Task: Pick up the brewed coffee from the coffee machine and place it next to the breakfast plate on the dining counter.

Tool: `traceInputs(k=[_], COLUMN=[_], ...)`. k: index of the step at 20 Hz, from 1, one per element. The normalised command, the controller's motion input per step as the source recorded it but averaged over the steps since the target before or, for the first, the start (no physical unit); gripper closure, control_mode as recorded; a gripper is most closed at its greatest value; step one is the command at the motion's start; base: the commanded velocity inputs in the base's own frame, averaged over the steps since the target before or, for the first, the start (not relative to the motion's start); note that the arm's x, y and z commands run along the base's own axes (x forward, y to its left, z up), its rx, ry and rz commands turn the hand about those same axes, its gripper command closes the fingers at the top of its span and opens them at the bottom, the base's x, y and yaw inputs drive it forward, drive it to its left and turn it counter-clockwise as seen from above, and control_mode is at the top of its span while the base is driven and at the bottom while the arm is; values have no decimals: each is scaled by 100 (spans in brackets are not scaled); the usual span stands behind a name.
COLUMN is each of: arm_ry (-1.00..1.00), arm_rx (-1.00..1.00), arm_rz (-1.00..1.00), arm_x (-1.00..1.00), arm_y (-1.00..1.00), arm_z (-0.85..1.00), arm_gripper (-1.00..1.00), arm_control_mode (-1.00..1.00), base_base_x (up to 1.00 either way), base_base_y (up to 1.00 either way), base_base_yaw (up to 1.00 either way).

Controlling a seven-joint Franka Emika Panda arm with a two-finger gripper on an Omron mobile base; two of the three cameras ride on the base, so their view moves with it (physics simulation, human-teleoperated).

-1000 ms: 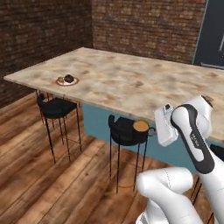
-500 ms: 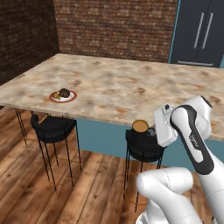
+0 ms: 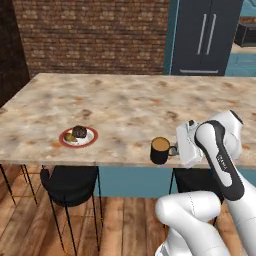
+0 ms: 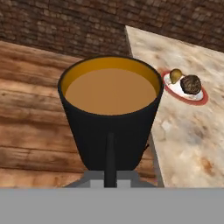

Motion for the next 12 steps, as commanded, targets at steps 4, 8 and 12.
traceInputs(k=[4,8,12], arm_ry=[0,0,0], arm_rx=[0,0,0], arm_rz=[0,0,0], arm_x=[0,0,0], arm_y=[0,0,0], arm_z=[0,0,0], arm_gripper=[100,100,100], arm_control_mode=[100,100,100], base_base_x=[81,55,14], base_base_y=[100,100,100], base_base_yaw=[-35,-34,-27])
